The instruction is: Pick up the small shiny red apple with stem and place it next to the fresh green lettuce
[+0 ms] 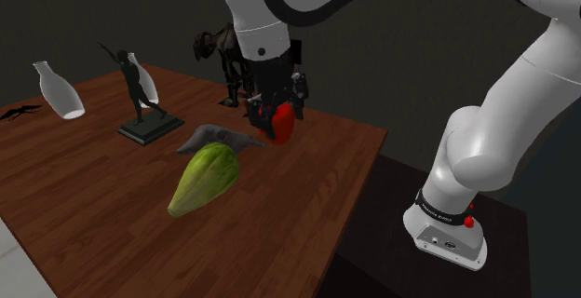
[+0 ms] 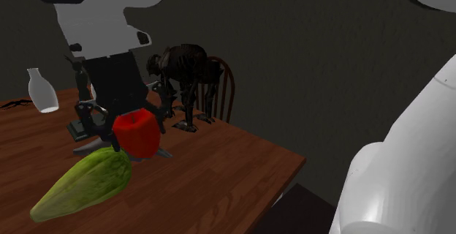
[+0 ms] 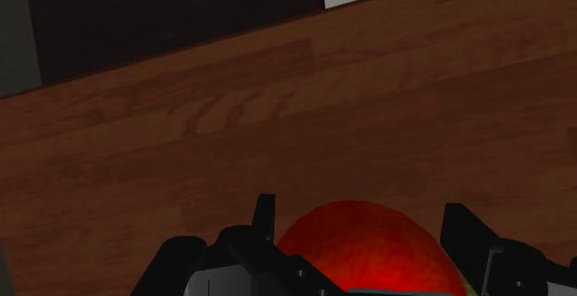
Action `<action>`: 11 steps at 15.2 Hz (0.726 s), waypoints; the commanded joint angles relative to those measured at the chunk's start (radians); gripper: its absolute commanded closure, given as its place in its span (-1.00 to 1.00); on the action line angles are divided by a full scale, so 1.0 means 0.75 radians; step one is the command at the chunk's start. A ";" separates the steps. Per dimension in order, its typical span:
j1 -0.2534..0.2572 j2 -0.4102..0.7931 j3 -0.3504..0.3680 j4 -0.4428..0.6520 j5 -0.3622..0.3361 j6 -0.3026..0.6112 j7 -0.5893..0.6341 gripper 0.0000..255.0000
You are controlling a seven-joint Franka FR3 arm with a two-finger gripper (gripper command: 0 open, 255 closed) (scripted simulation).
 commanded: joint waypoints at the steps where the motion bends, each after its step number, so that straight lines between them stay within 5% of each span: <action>1: 0.023 0.048 0.049 0.047 0.005 0.002 0.078 1.00; 8: 0.120 0.313 0.223 0.312 -0.053 -0.015 0.378 1.00; 11: 0.123 0.312 0.221 0.257 -0.052 0.039 0.376 1.00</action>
